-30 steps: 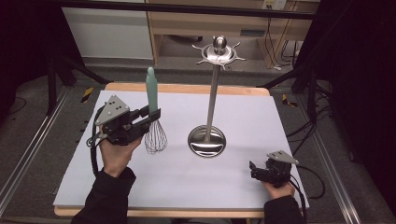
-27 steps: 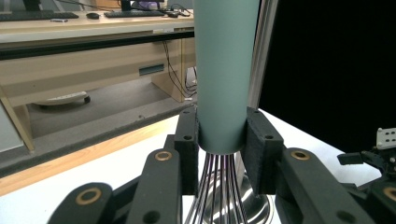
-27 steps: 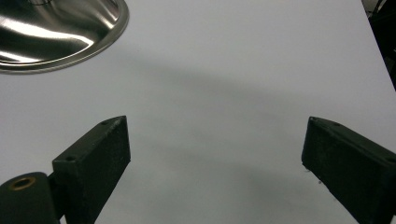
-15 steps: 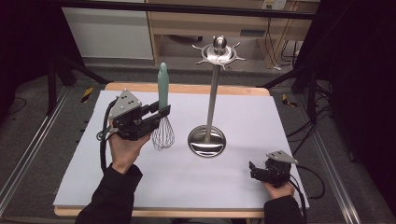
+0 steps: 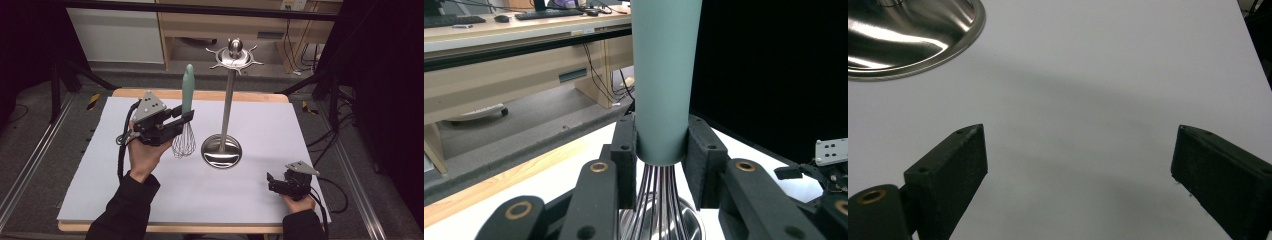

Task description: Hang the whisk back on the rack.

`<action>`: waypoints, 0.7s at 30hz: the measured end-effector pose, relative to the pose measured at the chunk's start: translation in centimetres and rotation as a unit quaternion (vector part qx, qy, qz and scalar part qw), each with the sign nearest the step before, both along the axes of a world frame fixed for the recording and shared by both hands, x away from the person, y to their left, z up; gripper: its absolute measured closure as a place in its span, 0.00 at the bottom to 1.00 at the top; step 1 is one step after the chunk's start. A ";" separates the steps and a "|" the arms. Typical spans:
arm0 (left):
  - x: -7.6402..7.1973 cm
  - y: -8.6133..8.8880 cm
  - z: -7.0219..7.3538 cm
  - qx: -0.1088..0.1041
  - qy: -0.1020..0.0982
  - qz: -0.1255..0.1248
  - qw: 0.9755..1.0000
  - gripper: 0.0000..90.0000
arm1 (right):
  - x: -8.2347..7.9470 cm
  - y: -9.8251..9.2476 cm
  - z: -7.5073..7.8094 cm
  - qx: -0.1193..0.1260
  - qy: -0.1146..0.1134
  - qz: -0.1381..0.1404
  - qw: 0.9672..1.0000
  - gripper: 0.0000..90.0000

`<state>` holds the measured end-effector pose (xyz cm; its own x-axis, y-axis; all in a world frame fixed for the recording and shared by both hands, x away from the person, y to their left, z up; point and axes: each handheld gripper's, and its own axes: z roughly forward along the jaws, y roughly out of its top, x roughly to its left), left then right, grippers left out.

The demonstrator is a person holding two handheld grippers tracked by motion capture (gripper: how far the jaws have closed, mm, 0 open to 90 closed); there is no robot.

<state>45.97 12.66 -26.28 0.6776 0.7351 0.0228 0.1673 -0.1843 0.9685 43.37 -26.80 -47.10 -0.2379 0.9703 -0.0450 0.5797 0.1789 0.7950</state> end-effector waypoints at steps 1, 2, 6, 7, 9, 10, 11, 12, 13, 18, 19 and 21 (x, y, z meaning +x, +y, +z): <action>0.1 -0.2 0.0 0.001 0.000 0.000 1.000 0.77 | 0.0 0.0 0.0 0.000 -0.001 0.000 1.000 0.09; 0.1 -0.3 0.0 0.001 0.003 -0.003 1.000 0.77 | 0.0 0.0 0.0 -0.002 -0.001 0.000 1.000 0.09; 0.4 -0.7 0.0 0.003 0.005 -0.005 1.000 0.77 | 0.0 0.0 0.0 0.001 -0.001 0.000 1.000 0.09; 0.5 -0.8 0.0 0.005 0.006 -0.005 1.000 0.77 | 0.0 0.0 0.0 0.001 0.000 0.001 1.000 0.09; 0.6 -1.0 0.1 0.007 0.007 -0.005 1.000 0.77 | 0.0 0.0 0.0 -0.001 0.000 0.000 1.000 0.09; 0.7 -1.1 0.1 0.006 0.008 -0.005 1.000 0.77 | 0.0 0.0 0.0 0.000 0.000 0.001 1.000 0.09; 0.7 -1.3 0.0 0.009 0.008 -0.006 1.000 0.77 | 0.0 0.0 0.0 0.000 0.000 0.001 1.000 0.09; 0.7 -1.4 0.0 0.012 0.009 -0.007 1.000 0.77 | 0.0 0.0 0.0 0.000 0.000 0.001 1.000 0.09; 0.8 -1.6 0.0 0.012 0.009 -0.008 1.000 0.77 | 0.0 0.0 0.0 0.000 0.000 0.001 1.000 0.09; 1.1 -2.2 0.0 0.017 0.012 -0.008 1.000 0.77 | 0.0 0.0 0.0 0.002 0.000 0.001 1.000 0.09; 1.2 -2.3 0.0 0.019 0.013 -0.007 1.000 0.77 | 0.0 0.0 0.0 0.002 -0.001 0.001 1.000 0.09; 1.4 -2.5 0.1 0.020 0.014 -0.007 1.000 0.76 | 0.0 0.0 0.0 0.002 -0.001 0.001 1.000 0.09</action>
<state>47.33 10.16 -26.20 0.6887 0.7243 0.0336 0.1904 -0.2254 0.9555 43.40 -26.81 -47.09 -0.2405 0.9698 -0.0408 0.5774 0.1767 0.7971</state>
